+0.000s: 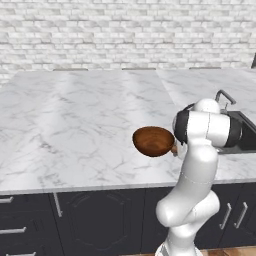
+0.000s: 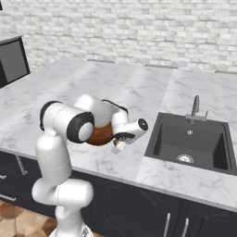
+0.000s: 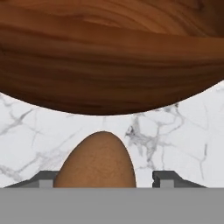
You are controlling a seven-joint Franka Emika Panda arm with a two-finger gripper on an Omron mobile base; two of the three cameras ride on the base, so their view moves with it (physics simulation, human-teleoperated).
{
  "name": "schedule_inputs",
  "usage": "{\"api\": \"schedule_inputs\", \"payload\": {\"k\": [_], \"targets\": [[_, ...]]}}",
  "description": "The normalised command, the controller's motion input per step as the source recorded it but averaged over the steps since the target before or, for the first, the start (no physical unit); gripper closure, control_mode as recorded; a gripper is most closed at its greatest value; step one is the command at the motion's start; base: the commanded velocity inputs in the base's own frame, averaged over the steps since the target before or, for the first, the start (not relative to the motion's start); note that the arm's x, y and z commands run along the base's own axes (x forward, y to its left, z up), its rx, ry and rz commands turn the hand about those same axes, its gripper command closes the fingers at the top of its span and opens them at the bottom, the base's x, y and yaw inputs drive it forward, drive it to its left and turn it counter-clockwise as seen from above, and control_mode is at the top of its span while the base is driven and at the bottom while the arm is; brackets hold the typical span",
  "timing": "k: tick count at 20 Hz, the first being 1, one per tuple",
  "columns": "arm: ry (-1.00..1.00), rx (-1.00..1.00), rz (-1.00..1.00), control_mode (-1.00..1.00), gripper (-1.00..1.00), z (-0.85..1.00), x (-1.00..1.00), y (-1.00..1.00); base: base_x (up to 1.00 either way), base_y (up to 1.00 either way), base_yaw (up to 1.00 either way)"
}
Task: Gather the eggs and milk located in the vicinity of the sink area and place them right next to the bowl.
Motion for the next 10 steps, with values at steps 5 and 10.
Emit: {"api": "schedule_inputs", "payload": {"k": [5,10], "targets": [[0.00,0.00,0.05,-1.00,-1.00,0.00,0.02,0.02,0.00,0.00,0.00],[0.00,0.00,0.01,-1.00,-1.00,0.10,-0.06,0.00,0.00,0.00,0.00]]}}
